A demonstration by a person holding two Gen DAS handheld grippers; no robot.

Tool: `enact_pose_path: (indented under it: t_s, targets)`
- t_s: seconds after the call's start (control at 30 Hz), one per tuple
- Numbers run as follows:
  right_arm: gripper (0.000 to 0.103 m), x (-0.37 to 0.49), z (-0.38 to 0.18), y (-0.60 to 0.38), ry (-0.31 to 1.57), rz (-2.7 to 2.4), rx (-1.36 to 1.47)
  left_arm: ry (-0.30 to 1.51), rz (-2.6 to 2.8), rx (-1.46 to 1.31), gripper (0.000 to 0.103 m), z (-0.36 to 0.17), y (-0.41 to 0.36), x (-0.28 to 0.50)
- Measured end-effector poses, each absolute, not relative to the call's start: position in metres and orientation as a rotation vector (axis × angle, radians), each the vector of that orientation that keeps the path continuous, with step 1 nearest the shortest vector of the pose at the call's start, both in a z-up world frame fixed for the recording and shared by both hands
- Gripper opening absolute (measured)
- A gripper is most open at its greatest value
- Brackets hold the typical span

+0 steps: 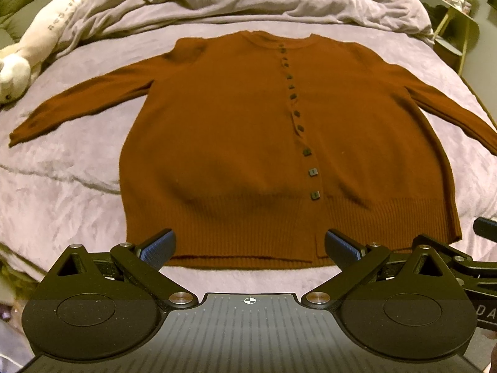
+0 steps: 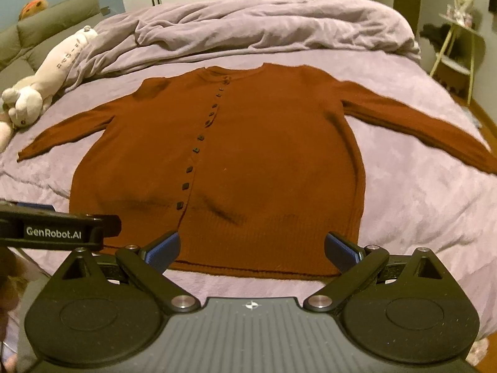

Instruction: Fold small clothes

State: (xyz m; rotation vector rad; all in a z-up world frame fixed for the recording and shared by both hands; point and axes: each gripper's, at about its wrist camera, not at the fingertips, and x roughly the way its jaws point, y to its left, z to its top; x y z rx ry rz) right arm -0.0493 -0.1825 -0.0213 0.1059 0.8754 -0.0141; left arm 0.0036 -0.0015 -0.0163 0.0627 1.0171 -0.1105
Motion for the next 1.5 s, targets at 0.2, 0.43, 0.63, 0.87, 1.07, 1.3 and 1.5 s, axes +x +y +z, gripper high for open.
enact_pose_path:
  t_s: [0.2, 0.43, 0.63, 0.87, 1.07, 1.3, 1.5]
  targets:
    - [0.099, -0.053, -0.024, -0.179, 0.877, 0.011, 0.086, 1.025, -0.107, 0.057, 0.103, -0.017, -0.001, 0.003]
    - [0.099, -0.055, -0.025, -0.183, 0.873, 0.058, 0.125, 1.010, -0.097, 0.040, 0.103, -0.019, 0.004, 0.001]
    - [0.099, -0.054, -0.027, -0.187, 0.873, 0.068, 0.153, 1.011, -0.091, 0.045, 0.103, -0.021, 0.004, 0.003]
    - [0.099, -0.053, -0.031, -0.190, 0.881, 0.078, 0.175, 1.029, -0.101, 0.052, 0.103, -0.027, 0.001, 0.004]
    - [0.099, -0.052, -0.031, -0.196, 0.867, 0.102, 0.214, 0.981, -0.115, 0.054, 0.103, -0.029, 0.001, 0.002]
    - [0.099, -0.051, -0.040, -0.199, 0.875, 0.128, 0.231, 1.005, -0.121, 0.037, 0.103, -0.037, -0.001, 0.005]
    - [0.099, -0.050, -0.064, -0.224, 0.888, 0.142, 0.322, 0.981, -0.124, 0.018, 0.103, -0.054, -0.001, 0.012]
